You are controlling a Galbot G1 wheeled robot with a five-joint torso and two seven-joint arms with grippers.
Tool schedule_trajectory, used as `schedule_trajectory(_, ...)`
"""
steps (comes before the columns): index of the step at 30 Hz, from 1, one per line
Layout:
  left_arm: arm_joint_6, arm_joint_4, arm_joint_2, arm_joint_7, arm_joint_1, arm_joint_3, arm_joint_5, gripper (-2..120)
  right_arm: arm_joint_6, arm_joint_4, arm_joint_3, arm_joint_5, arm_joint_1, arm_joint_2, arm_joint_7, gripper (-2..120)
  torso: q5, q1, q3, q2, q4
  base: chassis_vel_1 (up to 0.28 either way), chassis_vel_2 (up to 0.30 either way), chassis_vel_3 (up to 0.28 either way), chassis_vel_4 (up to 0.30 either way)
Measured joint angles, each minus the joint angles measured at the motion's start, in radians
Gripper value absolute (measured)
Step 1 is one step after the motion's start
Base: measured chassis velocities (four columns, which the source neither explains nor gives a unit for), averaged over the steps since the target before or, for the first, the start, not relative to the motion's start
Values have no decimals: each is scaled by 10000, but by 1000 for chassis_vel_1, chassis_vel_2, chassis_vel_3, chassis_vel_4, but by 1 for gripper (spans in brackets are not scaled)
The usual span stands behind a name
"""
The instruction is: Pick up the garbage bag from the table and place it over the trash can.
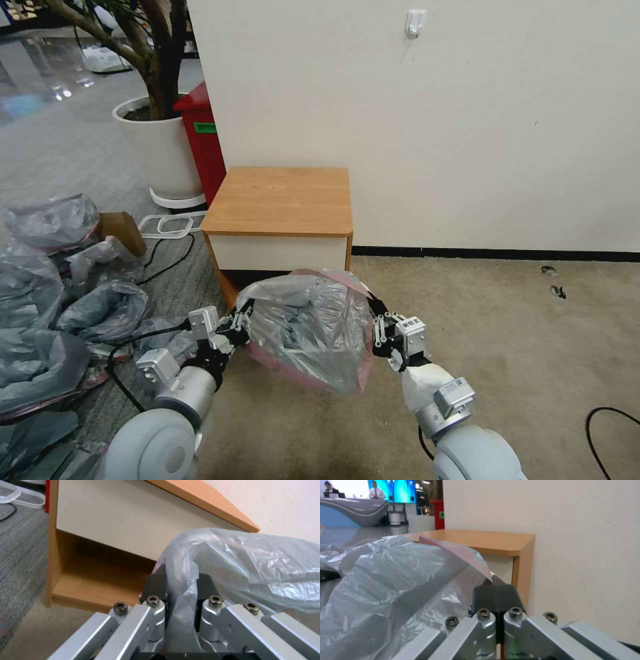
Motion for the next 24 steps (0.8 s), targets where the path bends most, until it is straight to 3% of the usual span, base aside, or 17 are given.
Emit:
schedule_trajectory(14, -195, -63, 35, 463, 91, -45, -78, 9, -139, -11, 546, 401, 396, -240, 203, 0, 2, -1, 0, 0, 0, 0, 0, 0, 0)
schedule_trajectory(24, -216, -247, -74, 422, 41, -112, -1179, 9, -50, -249, 821, 504, 280, -371, 213, 0, 1, 0, -1, 1, 0, 0, 0, 0, 0)
